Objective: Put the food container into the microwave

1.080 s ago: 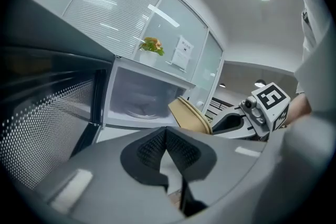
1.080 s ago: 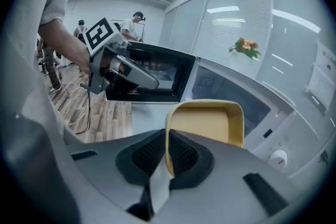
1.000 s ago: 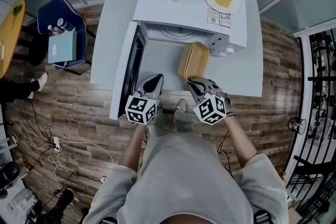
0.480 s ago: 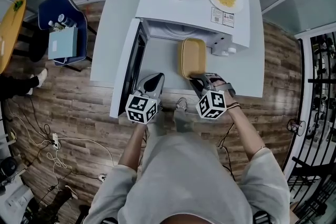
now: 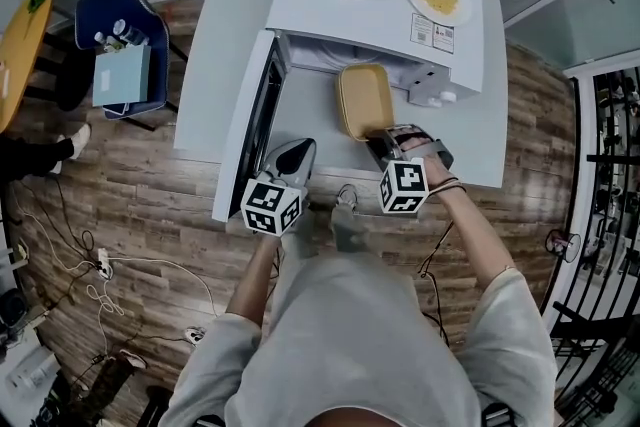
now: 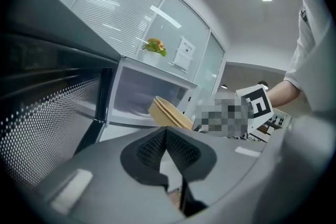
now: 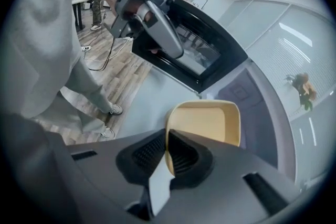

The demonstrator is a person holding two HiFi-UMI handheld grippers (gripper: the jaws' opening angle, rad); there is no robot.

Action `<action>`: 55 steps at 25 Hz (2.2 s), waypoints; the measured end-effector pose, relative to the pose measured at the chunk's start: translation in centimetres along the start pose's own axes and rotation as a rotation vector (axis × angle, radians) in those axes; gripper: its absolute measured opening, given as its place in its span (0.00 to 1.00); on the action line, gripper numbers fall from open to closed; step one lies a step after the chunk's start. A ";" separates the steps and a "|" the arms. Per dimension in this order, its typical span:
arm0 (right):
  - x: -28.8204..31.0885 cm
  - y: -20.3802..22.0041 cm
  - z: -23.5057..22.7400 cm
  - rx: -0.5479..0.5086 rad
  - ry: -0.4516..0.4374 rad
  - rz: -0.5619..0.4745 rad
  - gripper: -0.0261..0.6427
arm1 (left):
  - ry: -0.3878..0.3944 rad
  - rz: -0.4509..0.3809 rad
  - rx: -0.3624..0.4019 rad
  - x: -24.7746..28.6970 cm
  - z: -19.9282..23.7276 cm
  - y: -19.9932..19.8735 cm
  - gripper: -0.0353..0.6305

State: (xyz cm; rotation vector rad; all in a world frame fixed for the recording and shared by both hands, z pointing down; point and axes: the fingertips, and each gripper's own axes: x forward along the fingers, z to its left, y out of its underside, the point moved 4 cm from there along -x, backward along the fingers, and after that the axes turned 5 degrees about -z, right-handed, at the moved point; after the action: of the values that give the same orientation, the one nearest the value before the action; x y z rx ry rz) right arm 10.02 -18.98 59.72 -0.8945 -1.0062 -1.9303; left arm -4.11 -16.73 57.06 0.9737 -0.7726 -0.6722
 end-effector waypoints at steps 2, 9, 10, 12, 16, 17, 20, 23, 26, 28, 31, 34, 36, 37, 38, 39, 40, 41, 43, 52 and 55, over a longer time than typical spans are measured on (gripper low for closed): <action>0.4 0.2 -0.3 -0.033 -0.009 0.023 0.08 | -0.002 -0.001 -0.001 -0.1 0.1 0.1 0.07; 1.5 0.7 -1.5 -0.056 -0.030 0.059 0.08 | -0.004 0.002 -0.005 -0.3 0.4 0.3 0.07; 1.7 0.7 -1.7 -0.055 -0.032 0.062 0.08 | -0.004 0.001 -0.005 -0.3 0.4 0.3 0.07; 1.8 0.8 -2.3 -0.052 -0.034 0.065 0.08 | -0.005 0.002 -0.004 -0.3 0.5 0.2 0.07; 2.3 0.9 -3.3 -0.055 -0.035 0.073 0.08 | -0.005 0.007 -0.003 -0.3 0.7 0.2 0.07; 2.5 0.9 -3.5 -0.054 -0.038 0.075 0.08 | -0.006 0.007 -0.003 -0.2 0.8 0.2 0.07; 3.0 1.2 -4.1 -0.041 -0.044 0.083 0.08 | -0.007 0.004 -0.003 -0.2 0.9 0.1 0.07; 3.6 1.4 -5.0 -0.022 -0.044 0.093 0.08 | -0.007 0.007 -0.006 -0.2 1.1 0.2 0.07; 4.1 1.5 -6.5 -0.010 -0.031 0.104 0.08 | -0.006 0.010 -0.012 -0.1 1.2 0.4 0.07; 4.4 1.6 -7.5 -0.002 -0.022 0.113 0.08 | -0.004 0.013 -0.015 -0.1 1.2 0.6 0.07; 4.9 1.8 -8.6 -0.006 -0.013 0.129 0.08 | -0.005 0.013 -0.020 -0.1 1.4 0.6 0.07; 5.3 2.0 -9.5 -0.017 -0.003 0.146 0.08 | -0.006 0.010 -0.021 -0.1 1.7 0.5 0.07; 5.7 1.9 -10.0 -0.010 0.004 0.150 0.08 | -0.009 0.009 -0.023 -0.1 2.0 0.4 0.07; 5.9 1.9 -10.3 -0.005 0.007 0.152 0.08 | -0.010 0.009 -0.024 -0.1 2.1 0.4 0.07; 6.0 2.0 -10.5 0.001 0.012 0.155 0.08 | -0.011 0.009 -0.025 -0.1 2.2 0.4 0.07; 6.2 2.0 -10.8 0.008 0.018 0.159 0.08 | -0.010 0.009 -0.026 -0.1 2.2 0.4 0.07; 6.3 2.1 -11.0 0.015 0.026 0.162 0.08 | -0.010 0.009 -0.027 0.0 2.3 0.3 0.07; 6.4 2.2 -11.3 0.021 0.035 0.165 0.08 | -0.009 0.009 -0.029 0.0 2.3 0.3 0.07; 6.6 2.1 -11.7 0.026 0.054 0.168 0.08 | -0.006 0.010 -0.032 0.0 2.3 0.3 0.07; 7.2 2.5 -12.9 0.042 0.134 0.178 0.08 | 0.000 0.015 -0.035 0.3 2.5 0.5 0.07; 7.3 2.8 -13.2 0.039 0.169 0.186 0.08 | 0.002 0.016 -0.038 0.4 2.5 0.5 0.07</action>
State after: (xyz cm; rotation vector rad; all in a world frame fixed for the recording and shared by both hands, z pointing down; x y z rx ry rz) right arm 6.00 -33.77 60.91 -0.7605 -0.8289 -1.7908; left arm -5.81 -17.99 58.51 0.9328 -0.7629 -0.6696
